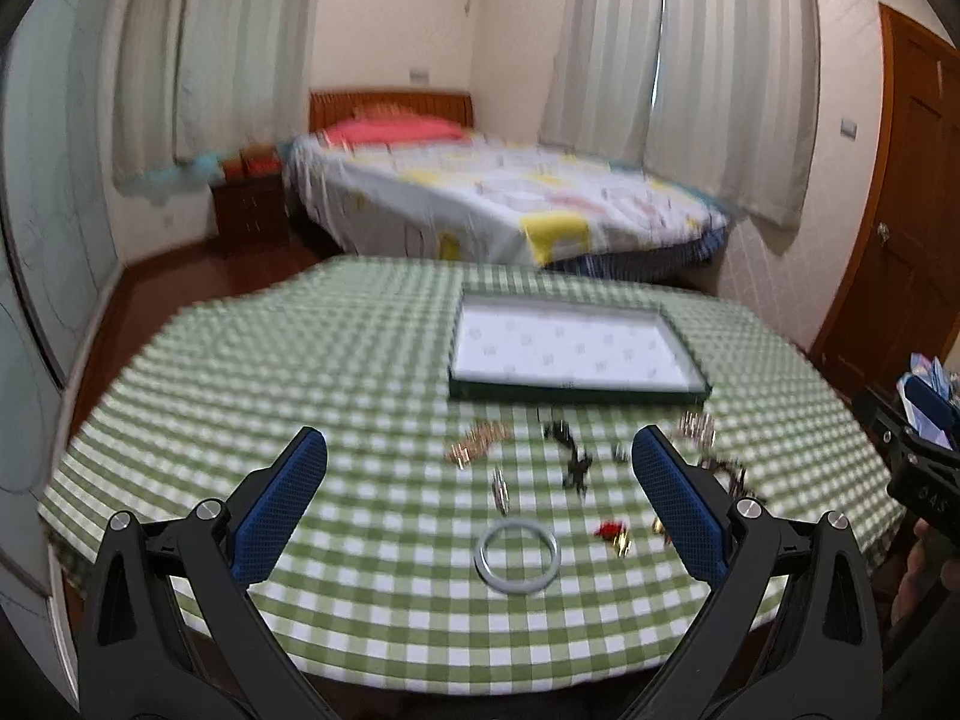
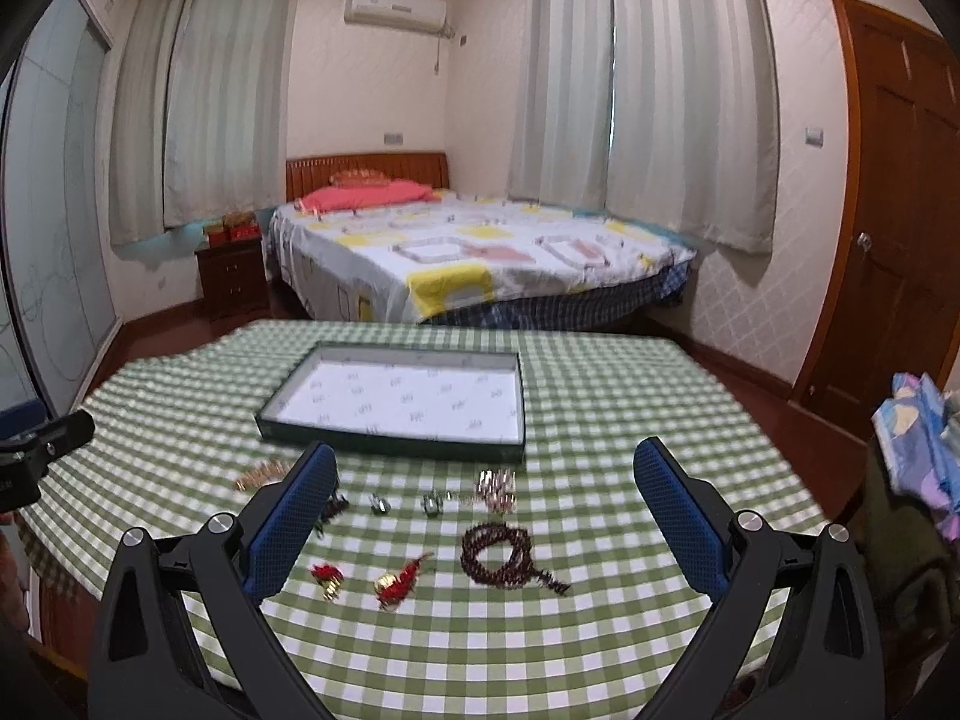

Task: Organize jewelry
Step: 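Lower the left tool and close its fingers on the pale jade bangle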

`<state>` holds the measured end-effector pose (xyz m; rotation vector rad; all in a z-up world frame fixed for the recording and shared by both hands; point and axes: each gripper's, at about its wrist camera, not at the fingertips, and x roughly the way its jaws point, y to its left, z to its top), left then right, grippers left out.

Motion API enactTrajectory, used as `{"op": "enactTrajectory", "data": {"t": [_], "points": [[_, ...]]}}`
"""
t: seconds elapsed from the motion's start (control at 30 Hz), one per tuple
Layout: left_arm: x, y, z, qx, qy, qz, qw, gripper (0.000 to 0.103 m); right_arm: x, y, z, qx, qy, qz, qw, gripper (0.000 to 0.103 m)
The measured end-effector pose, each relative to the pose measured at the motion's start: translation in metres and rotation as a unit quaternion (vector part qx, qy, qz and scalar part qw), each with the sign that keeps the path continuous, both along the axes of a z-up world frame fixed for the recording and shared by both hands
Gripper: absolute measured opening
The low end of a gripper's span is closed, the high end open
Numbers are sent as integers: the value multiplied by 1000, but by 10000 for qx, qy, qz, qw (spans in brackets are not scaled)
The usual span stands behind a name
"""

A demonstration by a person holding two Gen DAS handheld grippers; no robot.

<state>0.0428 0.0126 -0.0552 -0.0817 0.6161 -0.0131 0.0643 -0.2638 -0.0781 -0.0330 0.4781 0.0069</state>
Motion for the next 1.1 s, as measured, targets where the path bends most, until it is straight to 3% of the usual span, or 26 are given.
{"op": "enactTrajectory", "data": {"t": [0.23,0.4,0.63,0.73,0.77,1.1], "points": [[37,-7,-85,-108,953,-88,9953,99,40,-10,-81,128,878,16,9961,97],[53,-15,-120,-120,1243,-155,9921,99,59,-19,-120,157,1304,-37,9913,96],[73,-25,-148,-155,1607,-226,9866,99,71,-22,-138,278,1560,16,9874,93],[76,-31,-154,-40,1672,-264,9856,96,74,-20,-143,271,1657,57,9858,80],[77,-32,-156,-11,1686,-261,9853,91,75,-21,-146,300,1708,69,9848,80],[76,-40,-160,274,1570,-362,9866,82,77,-25,-147,415,1741,66,9838,80]]}}
